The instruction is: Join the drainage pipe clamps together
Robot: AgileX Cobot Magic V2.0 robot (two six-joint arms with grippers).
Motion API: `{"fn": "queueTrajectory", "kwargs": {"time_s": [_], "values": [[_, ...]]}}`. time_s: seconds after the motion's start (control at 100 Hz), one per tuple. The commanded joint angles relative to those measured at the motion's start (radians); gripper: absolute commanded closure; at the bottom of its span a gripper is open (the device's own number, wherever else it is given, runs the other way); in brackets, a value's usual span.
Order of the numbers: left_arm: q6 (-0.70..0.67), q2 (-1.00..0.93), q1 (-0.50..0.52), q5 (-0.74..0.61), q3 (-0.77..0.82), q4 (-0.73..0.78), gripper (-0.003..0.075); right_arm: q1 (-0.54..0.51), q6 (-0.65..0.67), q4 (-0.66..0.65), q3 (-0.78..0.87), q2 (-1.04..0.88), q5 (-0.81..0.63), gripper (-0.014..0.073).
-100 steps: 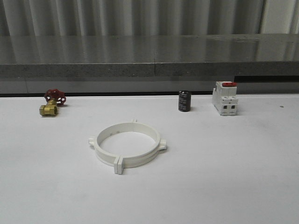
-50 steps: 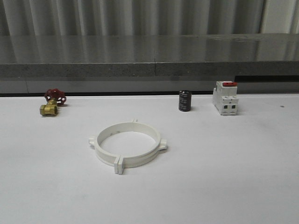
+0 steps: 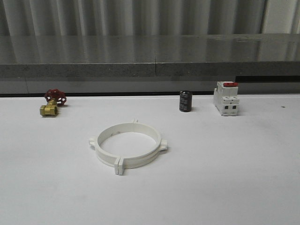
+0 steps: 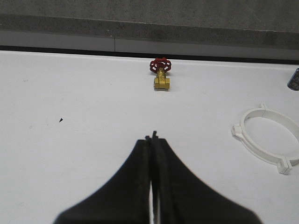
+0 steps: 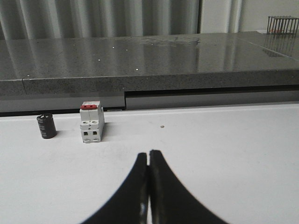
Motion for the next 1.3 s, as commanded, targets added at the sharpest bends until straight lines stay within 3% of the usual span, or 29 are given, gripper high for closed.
{"fn": "queueTrajectory", "kwargs": {"time_s": [0.0, 0.9, 1.0, 1.14, 1.29], "values": [[0.001, 0.01, 0.001, -0.074, -0.027, 0.001, 0.074, -0.004, -0.011, -0.014, -0.015, -0.02, -0.09, 0.0662], [0.001, 0.01, 0.001, -0.077, -0.012, 0.001, 0.074, -0.004, -0.011, -0.014, -0.015, -0.02, -0.09, 0.0662], [0.001, 0.01, 0.008, -0.163, 0.031, 0.001, 0.074, -0.004, -0.011, -0.014, -0.015, -0.02, -0.09, 0.0662], [0.008, 0.01, 0.038, -0.389, 0.112, -0.025, 0.074, -0.004, -0.011, -0.014, -0.015, -0.02, -0.09, 0.0662], [0.176, -0.019, 0.095, -0.541, 0.196, -0.144, 0.074, -0.004, -0.011, -0.014, -0.015, -0.02, -0.09, 0.0662]]}}
